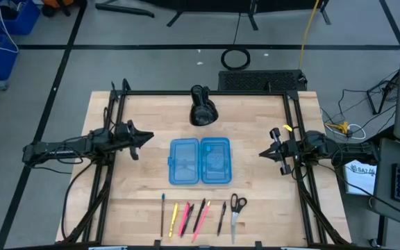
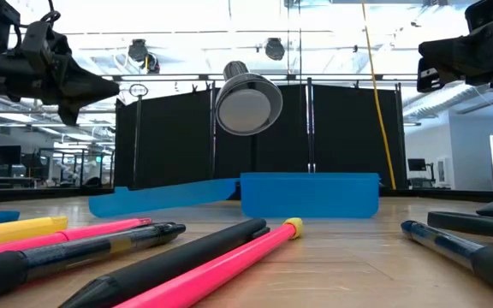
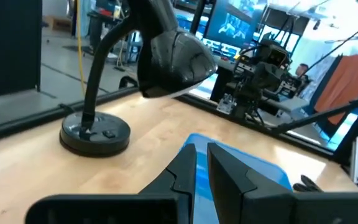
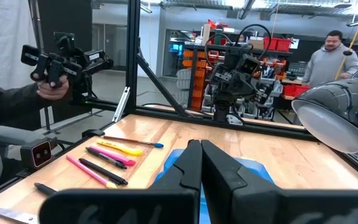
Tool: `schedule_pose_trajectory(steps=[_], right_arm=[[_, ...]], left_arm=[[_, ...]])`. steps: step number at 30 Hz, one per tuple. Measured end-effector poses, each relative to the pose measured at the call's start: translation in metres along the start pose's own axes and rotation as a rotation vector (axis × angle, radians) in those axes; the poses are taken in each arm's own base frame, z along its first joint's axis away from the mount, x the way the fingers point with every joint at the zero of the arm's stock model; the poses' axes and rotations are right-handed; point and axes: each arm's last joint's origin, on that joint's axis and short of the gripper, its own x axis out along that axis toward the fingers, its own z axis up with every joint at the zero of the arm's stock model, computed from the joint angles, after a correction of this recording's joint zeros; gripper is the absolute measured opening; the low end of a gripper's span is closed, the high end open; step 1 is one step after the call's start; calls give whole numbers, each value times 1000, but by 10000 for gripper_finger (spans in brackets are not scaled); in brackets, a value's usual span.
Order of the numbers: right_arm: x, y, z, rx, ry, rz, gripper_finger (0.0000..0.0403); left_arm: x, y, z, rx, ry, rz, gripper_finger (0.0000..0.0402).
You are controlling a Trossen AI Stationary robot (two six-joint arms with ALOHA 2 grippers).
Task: Pick & place school supplies into a supply box
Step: Put the red pencil into the blue supply box
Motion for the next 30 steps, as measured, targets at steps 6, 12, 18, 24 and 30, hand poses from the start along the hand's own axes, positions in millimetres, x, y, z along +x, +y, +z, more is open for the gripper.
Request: schedule_pose_trajectory(steps=[6, 12, 18, 24, 30], right_arm=[[0, 0, 0, -3, 2, -1, 0], [0, 0, 0, -71, 3, -2, 0], [0, 0, 0, -107, 3, -2, 0], [0, 0, 0, -107, 4, -1, 0], [0, 0, 2, -113, -19, -4, 0]], left_arm=[[0, -10, 1, 73, 24, -239, 42], [-7, -32, 34, 103, -113, -307, 42], [2, -54, 59, 98, 14, -88, 42], [31, -92, 74, 201, 173, 156, 42], [63, -137, 85, 204, 386, 293, 42]])
